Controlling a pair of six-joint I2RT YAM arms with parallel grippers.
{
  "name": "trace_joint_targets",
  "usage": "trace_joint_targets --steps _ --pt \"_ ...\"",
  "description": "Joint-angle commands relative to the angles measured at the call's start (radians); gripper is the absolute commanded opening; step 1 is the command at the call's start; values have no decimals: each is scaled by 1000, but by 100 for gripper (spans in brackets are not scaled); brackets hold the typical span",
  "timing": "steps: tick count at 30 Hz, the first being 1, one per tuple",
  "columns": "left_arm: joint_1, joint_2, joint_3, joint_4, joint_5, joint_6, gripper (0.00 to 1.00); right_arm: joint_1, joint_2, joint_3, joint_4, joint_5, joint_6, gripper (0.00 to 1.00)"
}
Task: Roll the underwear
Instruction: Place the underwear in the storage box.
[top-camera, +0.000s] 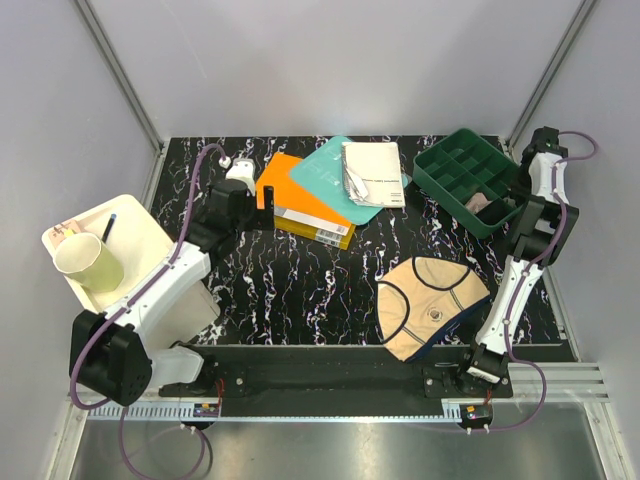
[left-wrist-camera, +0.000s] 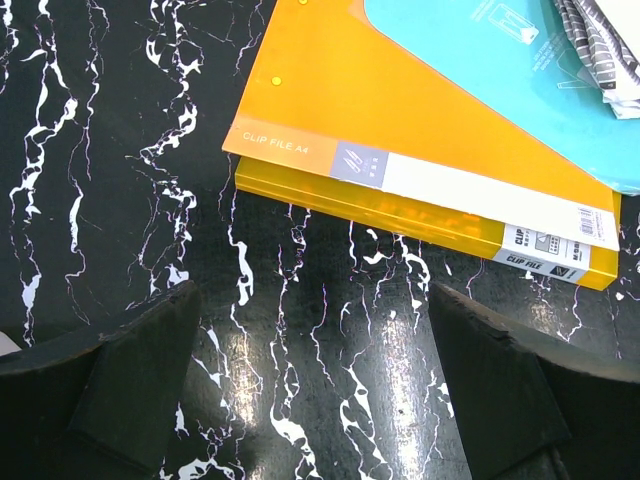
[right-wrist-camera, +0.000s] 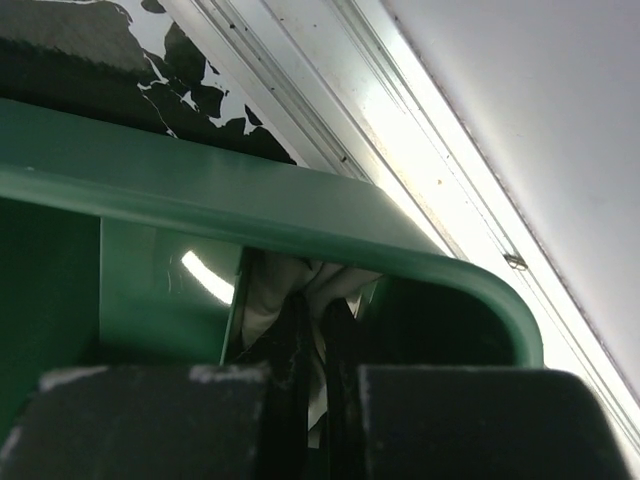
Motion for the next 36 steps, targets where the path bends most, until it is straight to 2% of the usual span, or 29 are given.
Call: trace_joint_targets --steps 1,2,7,12,21,27,36 --pt "5 -37 12 33 9 -13 99 1 -24 -35 50 -57 -3 9" --pt "5 -40 12 33 7 -15 99 1 -38 -39 50 -60 -2 23" --pt "8 -50 9 31 13 -15 99 1 -84 -34 53 -98 1 41" --pt "8 -77 -13 39 23 -17 99 1 -118 -12 50 -133 -2 52" --pt "9 -137 -50 54 47 -13 99 1 -196 14 27 -230 21 59" --pt "9 -174 -71 64 72 -32 99 3 -338 -25 27 -298 -3 63" --pt "5 -200 -77 85 147 -32 99 27 -558 -230 74 -313 4 65"
